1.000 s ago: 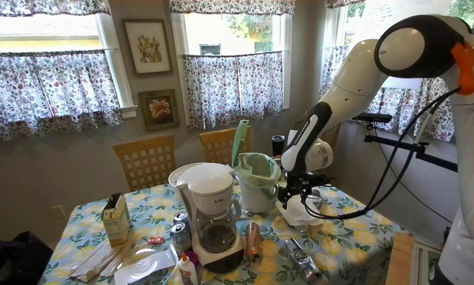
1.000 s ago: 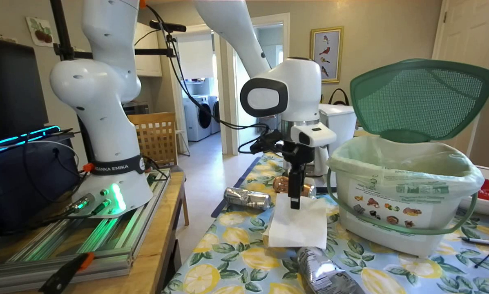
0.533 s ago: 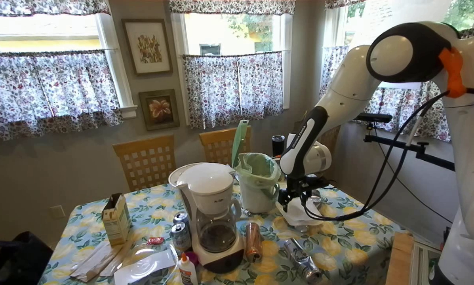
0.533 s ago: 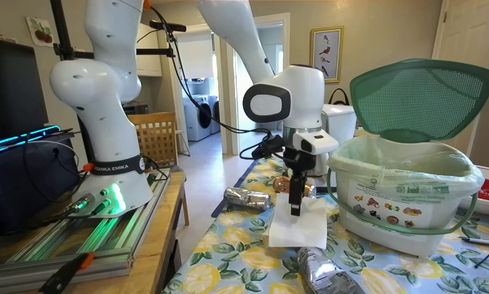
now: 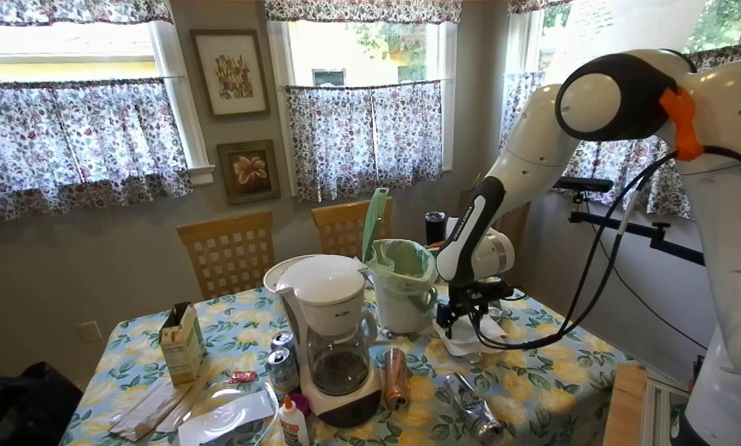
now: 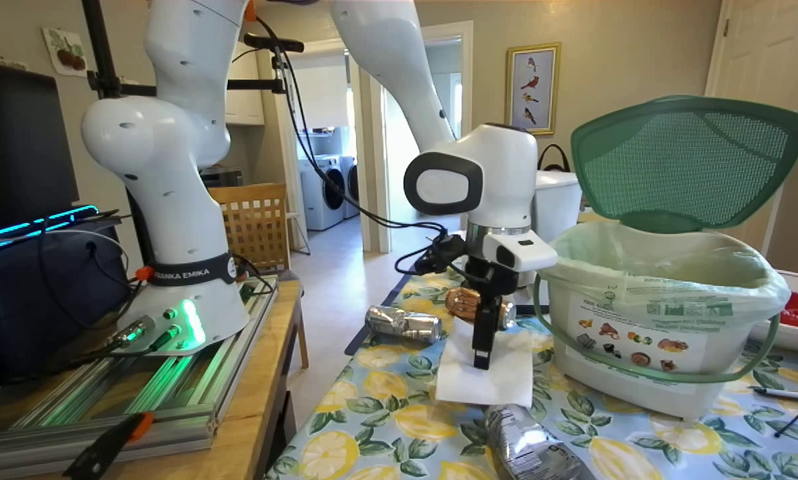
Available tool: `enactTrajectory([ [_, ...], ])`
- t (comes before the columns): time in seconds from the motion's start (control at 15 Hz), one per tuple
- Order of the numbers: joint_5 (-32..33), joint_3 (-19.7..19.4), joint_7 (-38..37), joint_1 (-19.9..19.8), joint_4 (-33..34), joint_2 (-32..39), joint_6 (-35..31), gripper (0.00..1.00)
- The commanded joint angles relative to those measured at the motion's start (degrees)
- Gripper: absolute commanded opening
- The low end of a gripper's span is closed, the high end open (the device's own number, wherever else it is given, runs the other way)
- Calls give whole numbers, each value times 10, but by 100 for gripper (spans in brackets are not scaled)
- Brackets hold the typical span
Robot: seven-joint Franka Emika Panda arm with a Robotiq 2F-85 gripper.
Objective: Use the paper towel to pick the right brown can in the bin
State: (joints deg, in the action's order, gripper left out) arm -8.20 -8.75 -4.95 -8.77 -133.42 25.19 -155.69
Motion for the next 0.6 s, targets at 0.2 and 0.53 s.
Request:
enactTrajectory([
  [0.2,28,-9,-14,11,44,42,32,100],
  [0.53,46,-16,-21,24,60,63,36,100],
])
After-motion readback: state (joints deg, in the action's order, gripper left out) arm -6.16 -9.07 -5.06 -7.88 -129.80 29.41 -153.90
